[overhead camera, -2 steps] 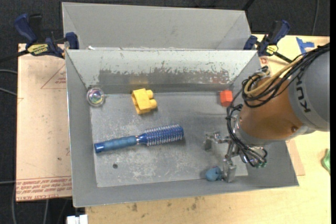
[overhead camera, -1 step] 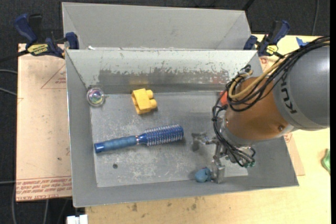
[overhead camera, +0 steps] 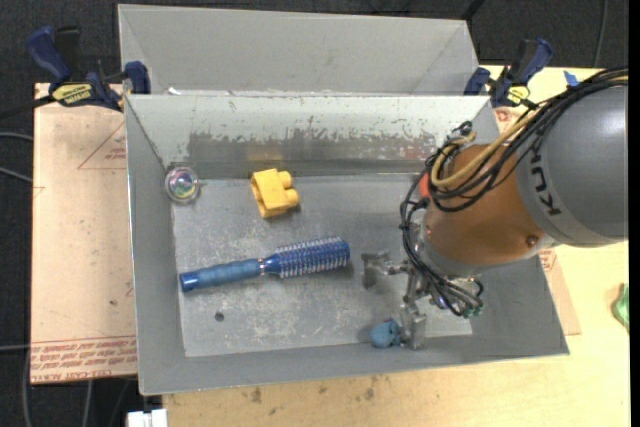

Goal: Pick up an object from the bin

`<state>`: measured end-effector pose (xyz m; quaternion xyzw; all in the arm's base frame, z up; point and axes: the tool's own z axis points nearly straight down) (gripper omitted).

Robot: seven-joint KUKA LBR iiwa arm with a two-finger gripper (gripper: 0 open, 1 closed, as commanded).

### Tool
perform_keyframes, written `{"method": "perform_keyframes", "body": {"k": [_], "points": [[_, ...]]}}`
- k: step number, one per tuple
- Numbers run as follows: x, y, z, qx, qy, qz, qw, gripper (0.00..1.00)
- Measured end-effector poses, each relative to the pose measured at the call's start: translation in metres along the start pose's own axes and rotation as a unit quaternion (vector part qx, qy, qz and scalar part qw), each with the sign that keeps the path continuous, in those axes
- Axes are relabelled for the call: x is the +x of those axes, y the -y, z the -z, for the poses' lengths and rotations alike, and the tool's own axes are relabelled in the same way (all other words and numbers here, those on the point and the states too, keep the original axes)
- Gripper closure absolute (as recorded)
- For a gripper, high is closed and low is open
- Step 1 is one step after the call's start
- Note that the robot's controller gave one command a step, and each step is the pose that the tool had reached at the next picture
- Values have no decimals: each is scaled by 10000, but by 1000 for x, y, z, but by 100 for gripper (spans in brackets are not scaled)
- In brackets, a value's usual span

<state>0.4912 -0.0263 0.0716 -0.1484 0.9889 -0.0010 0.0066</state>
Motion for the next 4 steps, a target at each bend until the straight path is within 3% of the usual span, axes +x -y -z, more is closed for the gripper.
{"method": "perform_keyframes", "body": {"k": [1,2,3,4], "points": [[2,28,-1,-13,-21,1371,9905,0],[10,18,1,17,44,1911,9816,0],[12,20,1,19,57,1799,9837,0],[9,19,0,-8,14,2052,9787,0]]}}
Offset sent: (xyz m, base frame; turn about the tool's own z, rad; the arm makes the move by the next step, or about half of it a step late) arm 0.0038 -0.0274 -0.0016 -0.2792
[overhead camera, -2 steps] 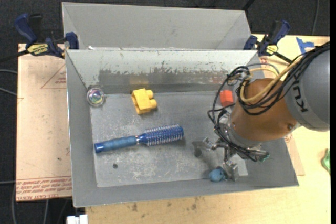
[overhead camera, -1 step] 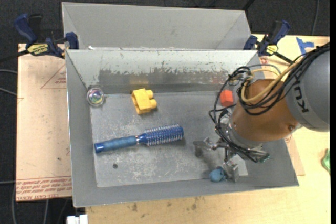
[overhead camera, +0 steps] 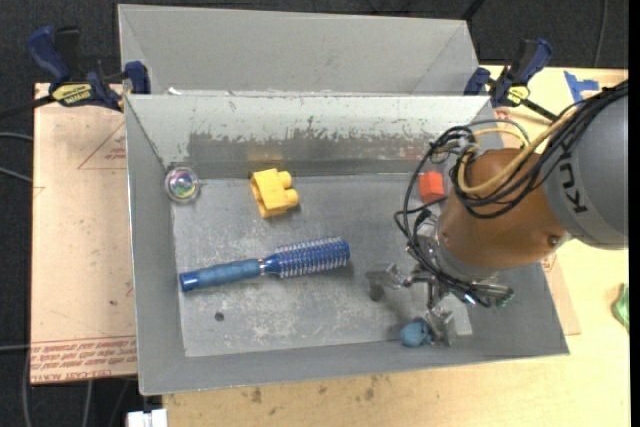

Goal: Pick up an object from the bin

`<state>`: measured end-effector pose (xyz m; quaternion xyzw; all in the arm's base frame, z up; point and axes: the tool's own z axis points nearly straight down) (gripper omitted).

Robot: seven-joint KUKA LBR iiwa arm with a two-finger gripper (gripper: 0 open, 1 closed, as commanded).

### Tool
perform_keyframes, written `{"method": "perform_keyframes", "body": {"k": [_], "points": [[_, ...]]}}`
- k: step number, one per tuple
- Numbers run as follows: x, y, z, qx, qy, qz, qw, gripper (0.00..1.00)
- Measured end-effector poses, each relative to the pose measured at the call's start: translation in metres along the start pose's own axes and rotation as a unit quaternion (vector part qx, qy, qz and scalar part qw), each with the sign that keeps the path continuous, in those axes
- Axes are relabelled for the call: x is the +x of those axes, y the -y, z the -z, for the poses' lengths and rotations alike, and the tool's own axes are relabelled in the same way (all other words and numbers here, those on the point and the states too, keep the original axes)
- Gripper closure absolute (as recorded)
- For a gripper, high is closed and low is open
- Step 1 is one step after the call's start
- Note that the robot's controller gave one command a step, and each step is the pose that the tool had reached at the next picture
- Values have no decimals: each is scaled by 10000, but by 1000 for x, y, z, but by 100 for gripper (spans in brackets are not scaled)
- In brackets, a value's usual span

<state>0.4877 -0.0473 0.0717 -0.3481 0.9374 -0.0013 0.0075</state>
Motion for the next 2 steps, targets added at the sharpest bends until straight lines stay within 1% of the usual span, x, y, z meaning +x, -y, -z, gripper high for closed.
{"method": "perform_keyframes", "body": {"k": [1,2], "points": [[2,0,1,23,17,-219,9998,0],[2,-3,1,15,20,309,9995,0]]}}
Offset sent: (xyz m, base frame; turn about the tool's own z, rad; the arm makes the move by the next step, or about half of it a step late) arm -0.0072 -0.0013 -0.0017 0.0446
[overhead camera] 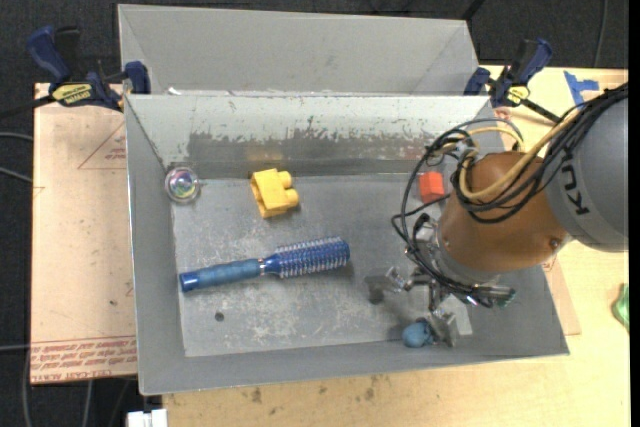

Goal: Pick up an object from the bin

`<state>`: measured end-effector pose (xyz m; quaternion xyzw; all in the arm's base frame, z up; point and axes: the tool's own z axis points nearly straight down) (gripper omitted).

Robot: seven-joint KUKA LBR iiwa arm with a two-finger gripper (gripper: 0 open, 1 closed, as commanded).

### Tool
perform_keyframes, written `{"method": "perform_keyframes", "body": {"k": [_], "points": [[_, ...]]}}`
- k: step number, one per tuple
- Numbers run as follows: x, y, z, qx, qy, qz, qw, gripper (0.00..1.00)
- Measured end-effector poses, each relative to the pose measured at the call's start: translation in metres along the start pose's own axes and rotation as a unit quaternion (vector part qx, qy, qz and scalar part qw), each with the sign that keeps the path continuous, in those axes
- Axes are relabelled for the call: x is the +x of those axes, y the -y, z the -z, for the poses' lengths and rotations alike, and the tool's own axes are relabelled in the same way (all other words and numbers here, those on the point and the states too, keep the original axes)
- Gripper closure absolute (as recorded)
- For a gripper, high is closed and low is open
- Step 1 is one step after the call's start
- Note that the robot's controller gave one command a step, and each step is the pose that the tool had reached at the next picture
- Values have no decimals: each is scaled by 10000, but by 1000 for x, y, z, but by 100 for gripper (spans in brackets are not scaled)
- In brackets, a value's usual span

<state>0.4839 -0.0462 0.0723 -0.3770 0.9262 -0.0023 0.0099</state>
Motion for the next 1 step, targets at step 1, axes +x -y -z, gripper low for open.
{"method": "perform_keyframes", "body": {"k": [1], "points": [[1,-2,26,-40,-53,226,9997,0]]}}
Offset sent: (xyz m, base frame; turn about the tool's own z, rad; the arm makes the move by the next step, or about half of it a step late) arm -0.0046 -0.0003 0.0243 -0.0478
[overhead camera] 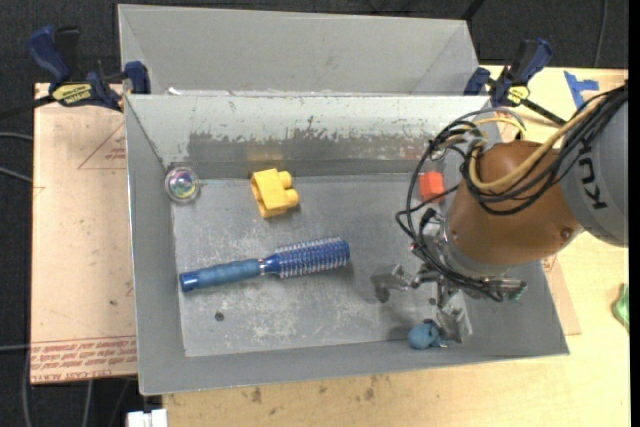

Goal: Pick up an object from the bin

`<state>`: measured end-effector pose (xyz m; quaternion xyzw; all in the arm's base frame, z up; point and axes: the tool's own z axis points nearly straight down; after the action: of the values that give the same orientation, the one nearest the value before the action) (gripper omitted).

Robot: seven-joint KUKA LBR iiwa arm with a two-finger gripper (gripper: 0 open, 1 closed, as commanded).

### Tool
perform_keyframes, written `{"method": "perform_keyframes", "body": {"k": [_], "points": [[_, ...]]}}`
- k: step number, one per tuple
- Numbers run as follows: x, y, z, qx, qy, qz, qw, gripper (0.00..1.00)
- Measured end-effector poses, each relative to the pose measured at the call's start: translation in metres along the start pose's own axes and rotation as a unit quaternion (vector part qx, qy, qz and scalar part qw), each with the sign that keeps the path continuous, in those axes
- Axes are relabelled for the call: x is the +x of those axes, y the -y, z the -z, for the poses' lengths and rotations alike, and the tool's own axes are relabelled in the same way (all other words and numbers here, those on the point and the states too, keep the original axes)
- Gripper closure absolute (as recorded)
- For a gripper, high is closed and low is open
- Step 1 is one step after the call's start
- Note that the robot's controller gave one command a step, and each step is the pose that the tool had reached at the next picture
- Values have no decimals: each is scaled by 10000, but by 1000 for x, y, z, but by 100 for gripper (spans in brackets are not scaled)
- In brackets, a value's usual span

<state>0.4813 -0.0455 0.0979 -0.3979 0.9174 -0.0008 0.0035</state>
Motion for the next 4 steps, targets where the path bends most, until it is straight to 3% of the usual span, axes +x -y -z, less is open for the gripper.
{"method": "perform_keyframes", "body": {"k": [1,2,3,4], "points": [[5,35,-20,-10,-13,27,10000,0],[2,6,-17,16,27,-71,10000,0],[-11,-5,-28,-14,-6,1297,9916,0],[-11,-5,-27,-19,-13,1292,9916,100]]}}
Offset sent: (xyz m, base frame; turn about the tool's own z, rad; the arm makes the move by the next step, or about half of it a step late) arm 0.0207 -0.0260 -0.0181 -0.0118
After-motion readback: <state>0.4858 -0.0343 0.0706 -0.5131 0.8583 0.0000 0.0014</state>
